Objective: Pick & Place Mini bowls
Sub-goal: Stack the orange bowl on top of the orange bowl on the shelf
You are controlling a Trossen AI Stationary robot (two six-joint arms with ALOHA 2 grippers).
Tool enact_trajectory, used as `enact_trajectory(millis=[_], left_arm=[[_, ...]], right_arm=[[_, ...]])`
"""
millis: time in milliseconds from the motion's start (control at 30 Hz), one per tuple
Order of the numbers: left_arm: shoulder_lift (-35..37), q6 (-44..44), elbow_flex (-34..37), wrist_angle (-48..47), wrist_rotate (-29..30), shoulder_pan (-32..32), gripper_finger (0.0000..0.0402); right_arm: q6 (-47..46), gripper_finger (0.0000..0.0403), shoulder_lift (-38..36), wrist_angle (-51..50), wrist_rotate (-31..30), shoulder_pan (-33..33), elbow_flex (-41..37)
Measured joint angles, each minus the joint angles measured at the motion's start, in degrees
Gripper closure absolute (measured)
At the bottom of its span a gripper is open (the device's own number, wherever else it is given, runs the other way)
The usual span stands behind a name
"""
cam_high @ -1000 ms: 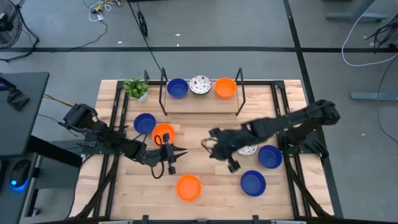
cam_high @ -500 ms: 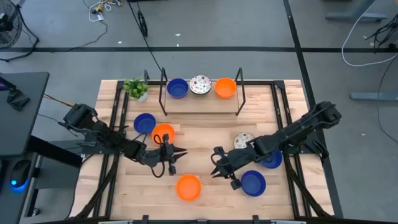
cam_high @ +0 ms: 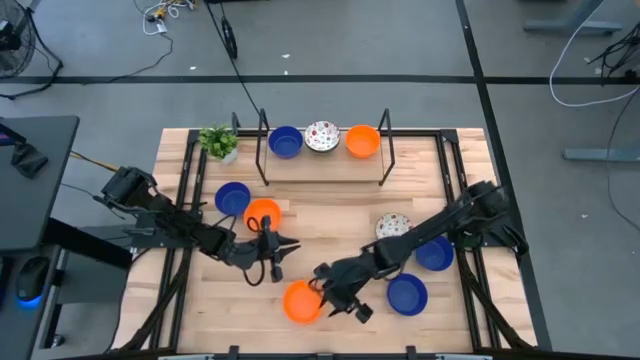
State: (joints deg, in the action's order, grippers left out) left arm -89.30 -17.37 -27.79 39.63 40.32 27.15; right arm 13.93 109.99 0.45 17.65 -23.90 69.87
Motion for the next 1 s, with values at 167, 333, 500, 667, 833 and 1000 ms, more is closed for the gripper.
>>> enact_trajectory(millis=[167,333,500,667,833,1000], left_arm=[[0.0,-0.3,0.0,-0.7,-0.1,-0.4,0.0340],[0.0,-0.5,0.0,-1.0,-0.7,-0.3,0.0340],[0.0,-0.5,0.0,-1.0,-1.2,-0.3,0.0340],[0.0,-0.5,0.0,-1.0,-1.2,-0.3,0.0340],[0.0,-0.6,0.0,-0.9,-1.2,-0.3,0.0340],[0.0,-1.6,0.0,-0.9,-1.2,-0.3,0.0340]], right_arm=[[7.6,0.0249,6.9,-12.2,0.0,0.0,9.2],[12.5,0.0263,9.6,-15.4,0.0,0.5,12.5],[15.6,0.0287,9.6,-16.0,-0.1,1.3,12.6],[19.1,0.0313,9.7,-16.1,-0.2,1.8,12.6],[24.6,0.0332,9.7,-16.1,-0.2,1.8,12.6],[28.1,0.0343,9.7,-16.4,-0.2,1.8,12.6]])
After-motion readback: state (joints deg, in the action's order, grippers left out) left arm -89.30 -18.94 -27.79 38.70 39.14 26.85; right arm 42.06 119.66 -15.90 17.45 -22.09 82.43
